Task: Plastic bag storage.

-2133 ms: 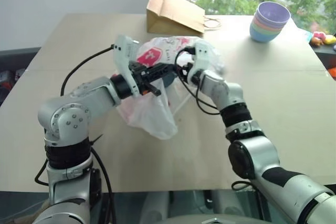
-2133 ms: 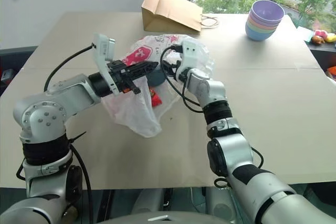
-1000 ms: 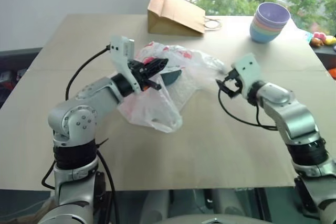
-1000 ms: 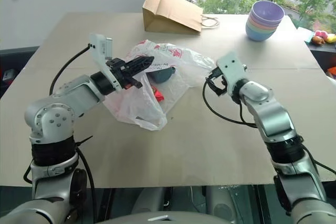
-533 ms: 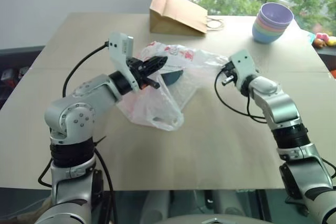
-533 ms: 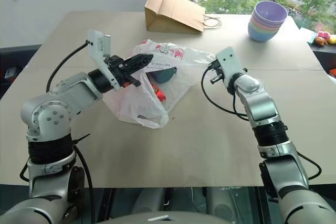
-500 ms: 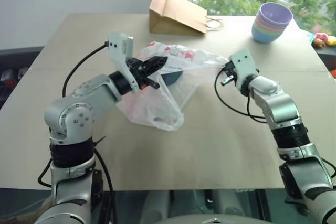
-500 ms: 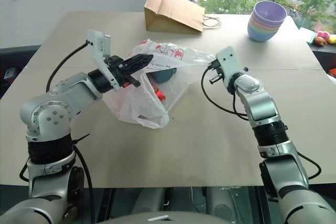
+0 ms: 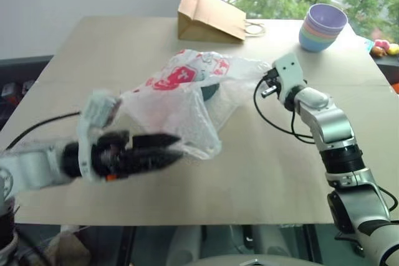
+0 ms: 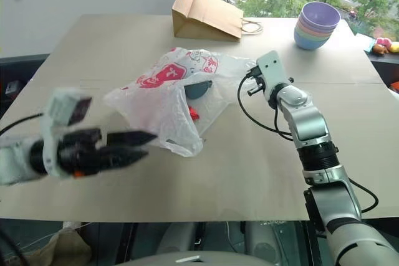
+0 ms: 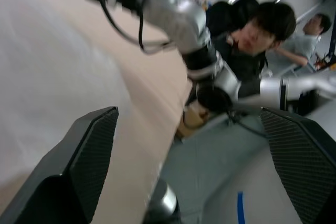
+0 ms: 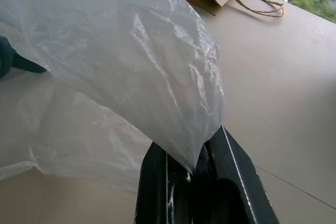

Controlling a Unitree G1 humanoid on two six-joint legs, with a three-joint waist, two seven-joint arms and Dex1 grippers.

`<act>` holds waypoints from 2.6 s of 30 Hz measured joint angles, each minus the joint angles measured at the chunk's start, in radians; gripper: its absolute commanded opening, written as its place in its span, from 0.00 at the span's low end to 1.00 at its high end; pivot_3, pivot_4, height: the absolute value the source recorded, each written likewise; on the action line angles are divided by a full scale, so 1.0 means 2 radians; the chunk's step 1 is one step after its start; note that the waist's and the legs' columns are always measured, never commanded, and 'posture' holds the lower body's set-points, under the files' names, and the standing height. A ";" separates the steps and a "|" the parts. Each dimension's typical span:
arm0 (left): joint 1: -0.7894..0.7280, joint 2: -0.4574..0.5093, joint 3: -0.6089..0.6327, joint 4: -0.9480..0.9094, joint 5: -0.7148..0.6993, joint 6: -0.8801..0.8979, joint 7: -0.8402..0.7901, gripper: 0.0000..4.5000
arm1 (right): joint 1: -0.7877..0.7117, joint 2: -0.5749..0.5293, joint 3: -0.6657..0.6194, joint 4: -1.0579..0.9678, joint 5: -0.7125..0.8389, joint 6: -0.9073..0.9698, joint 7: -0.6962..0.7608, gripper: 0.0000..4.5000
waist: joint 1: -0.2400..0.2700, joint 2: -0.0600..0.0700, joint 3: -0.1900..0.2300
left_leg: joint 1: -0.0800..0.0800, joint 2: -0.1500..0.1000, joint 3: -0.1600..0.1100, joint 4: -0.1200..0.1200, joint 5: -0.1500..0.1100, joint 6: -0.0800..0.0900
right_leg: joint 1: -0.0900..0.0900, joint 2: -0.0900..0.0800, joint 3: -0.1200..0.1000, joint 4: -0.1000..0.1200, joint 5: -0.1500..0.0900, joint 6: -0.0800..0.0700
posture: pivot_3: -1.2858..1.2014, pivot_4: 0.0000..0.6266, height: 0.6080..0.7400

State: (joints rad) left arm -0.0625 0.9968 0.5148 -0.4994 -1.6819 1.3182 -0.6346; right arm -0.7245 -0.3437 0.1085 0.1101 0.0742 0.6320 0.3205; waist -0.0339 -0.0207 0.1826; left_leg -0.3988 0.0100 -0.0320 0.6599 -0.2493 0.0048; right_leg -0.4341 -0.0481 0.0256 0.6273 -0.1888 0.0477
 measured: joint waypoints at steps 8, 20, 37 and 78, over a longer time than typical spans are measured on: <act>-0.044 -0.084 -0.139 -0.022 0.094 -0.070 0.086 0.98 | 0.001 0.009 0.002 -0.004 -0.011 0.013 0.000 0.00 | 0.001 0.000 0.000 | 0.000 0.000 0.000 0.000 0.000 0.000 | 0.000 0.001 0.000 0.000 0.001 0.001 | 0.52 0.24 0.99; -0.122 -0.221 -0.240 0.032 0.215 -0.144 0.114 0.42 | -0.002 0.012 0.005 -0.012 -0.023 0.032 0.000 0.00 | -0.002 0.000 0.000 | 0.000 0.000 0.000 0.000 0.000 0.000 | 0.000 0.000 0.000 0.000 0.001 0.002 | 0.52 0.24 0.99; -0.473 -0.176 -0.040 0.371 0.059 -0.287 0.188 0.00 | -0.302 -0.060 -0.120 0.149 0.060 0.008 0.041 0.00 | 0.004 0.000 0.001 | -0.003 -0.001 -0.001 0.003 0.000 0.000 | 0.000 0.000 -0.001 0.000 0.002 0.002 | 0.52 0.24 0.99; 0.049 -0.137 -0.144 0.063 0.473 -0.387 -0.105 1.00 | 0.621 -0.117 -0.351 -0.407 0.180 -0.068 0.225 0.91 | 0.012 0.003 -0.002 | 0.000 0.002 0.003 0.003 -0.005 0.005 | 0.001 -0.002 -0.002 -0.001 -0.002 0.002 | 0.52 0.24 0.99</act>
State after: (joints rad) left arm 0.0352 0.7223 0.2261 -0.3736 -0.7362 0.5439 -0.8454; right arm 0.5174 -0.5778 -0.5926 -0.7029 0.4339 0.4953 0.7702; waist -0.0106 -0.0139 0.1782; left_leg -0.3990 0.0132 -0.0260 0.6650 -0.2583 0.0141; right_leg -0.4325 -0.0521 0.0224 0.6258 -0.1921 0.0526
